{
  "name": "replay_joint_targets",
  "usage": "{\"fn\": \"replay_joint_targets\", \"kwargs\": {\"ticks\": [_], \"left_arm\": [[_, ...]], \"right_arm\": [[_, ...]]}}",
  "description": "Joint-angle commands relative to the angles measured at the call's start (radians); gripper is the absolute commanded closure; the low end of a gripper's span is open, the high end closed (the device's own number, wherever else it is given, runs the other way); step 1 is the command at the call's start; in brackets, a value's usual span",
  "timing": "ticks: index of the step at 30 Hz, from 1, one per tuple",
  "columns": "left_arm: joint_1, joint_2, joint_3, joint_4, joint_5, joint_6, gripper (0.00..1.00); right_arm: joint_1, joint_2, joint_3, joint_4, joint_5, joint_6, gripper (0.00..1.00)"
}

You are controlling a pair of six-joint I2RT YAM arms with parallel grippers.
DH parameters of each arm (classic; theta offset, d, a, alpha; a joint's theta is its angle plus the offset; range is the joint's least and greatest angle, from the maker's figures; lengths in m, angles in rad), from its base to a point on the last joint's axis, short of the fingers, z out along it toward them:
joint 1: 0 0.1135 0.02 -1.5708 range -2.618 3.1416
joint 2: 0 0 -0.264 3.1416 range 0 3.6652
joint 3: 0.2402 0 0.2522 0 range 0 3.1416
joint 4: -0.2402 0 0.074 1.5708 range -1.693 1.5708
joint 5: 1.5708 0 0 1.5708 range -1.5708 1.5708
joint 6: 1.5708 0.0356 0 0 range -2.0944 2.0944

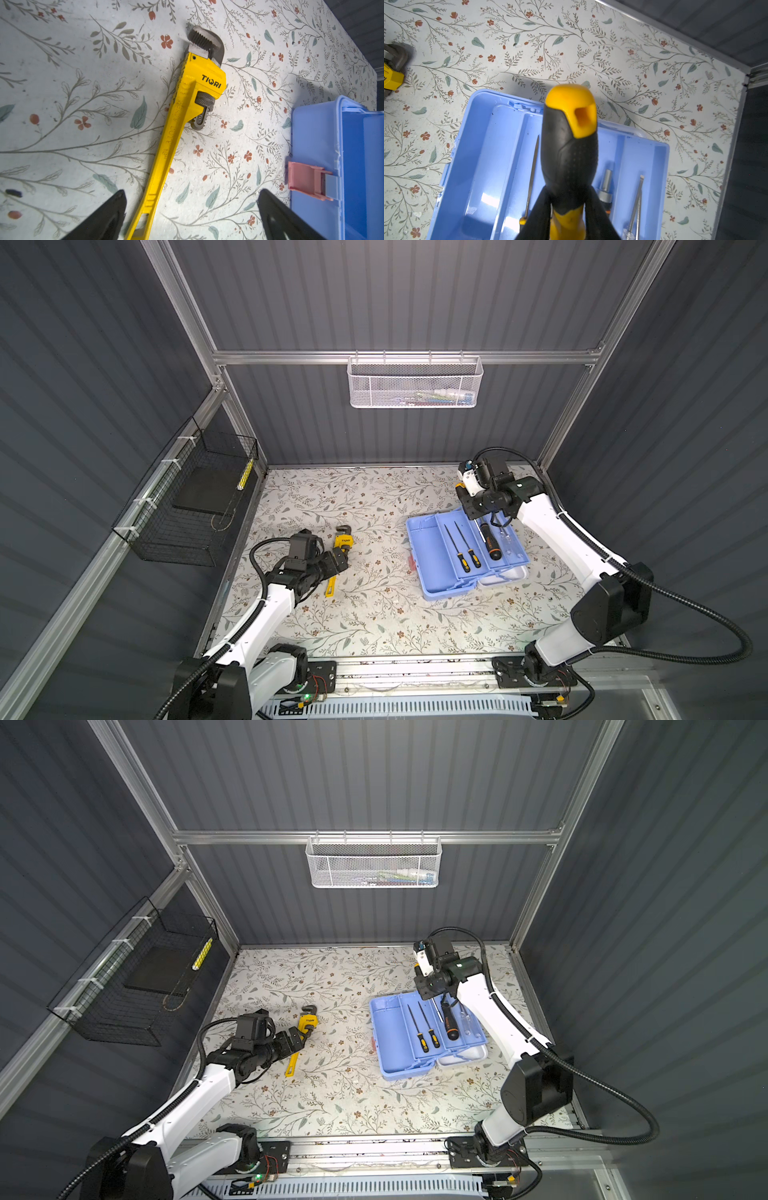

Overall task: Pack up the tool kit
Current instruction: 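Carry the screwdriver over the box tray with the right gripper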

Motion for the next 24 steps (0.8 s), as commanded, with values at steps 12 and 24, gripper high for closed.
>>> {"fn": "replay_joint_targets", "kwargs": {"ticks": [12,24], "left_arm": [[-0.003,-0.006,-0.021,0.000,0.015,0.010,0.00],[-0.003,-0.018,-0.025,-0.010,0.006,0.008,0.00]], "right_arm": [[-0.023,0.024,-0.061,-0.056,-0.010,0.022,0.88],[-0.049,0.058,-0.077,-0.074,-0.008,0.063,0.85]]}}
